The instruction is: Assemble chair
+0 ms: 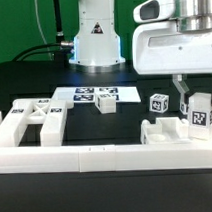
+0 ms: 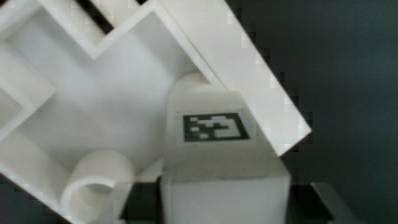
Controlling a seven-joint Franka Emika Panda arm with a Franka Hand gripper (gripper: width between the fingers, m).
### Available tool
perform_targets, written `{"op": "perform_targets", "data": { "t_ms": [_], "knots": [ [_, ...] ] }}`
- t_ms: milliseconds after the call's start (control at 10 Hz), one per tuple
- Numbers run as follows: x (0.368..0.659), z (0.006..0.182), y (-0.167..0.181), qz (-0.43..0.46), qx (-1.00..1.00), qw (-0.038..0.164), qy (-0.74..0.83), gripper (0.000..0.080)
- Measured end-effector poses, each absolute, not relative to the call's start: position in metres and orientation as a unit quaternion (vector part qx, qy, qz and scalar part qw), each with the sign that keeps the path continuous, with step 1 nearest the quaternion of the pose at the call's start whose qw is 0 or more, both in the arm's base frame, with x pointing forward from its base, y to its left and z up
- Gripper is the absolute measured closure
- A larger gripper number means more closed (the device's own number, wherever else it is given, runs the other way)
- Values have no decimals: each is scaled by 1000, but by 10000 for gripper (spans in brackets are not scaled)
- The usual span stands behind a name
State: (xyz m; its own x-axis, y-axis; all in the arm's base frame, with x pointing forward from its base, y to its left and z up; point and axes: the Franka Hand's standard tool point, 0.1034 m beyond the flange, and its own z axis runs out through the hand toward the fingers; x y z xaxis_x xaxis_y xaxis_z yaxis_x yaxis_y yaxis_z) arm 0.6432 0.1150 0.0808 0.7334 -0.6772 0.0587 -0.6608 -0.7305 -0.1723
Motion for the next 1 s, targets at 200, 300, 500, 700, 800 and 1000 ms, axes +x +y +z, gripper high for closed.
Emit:
{"op": "perform_targets", "data": {
  "t_ms": [200, 300, 500, 700, 800, 1000],
  "knots": [
    [642, 81, 116, -52, -865, 93, 490, 512],
    [642, 81, 116, -45, -832, 99, 545, 512],
    [643, 81, 117, -35, -769, 102, 630, 512],
    [643, 81, 117, -37, -773, 102, 625, 512],
    [642, 81, 117, -37, -788, 100, 607, 331],
    [641, 80, 120, -27, -840, 86, 535, 213]
  ]
}}
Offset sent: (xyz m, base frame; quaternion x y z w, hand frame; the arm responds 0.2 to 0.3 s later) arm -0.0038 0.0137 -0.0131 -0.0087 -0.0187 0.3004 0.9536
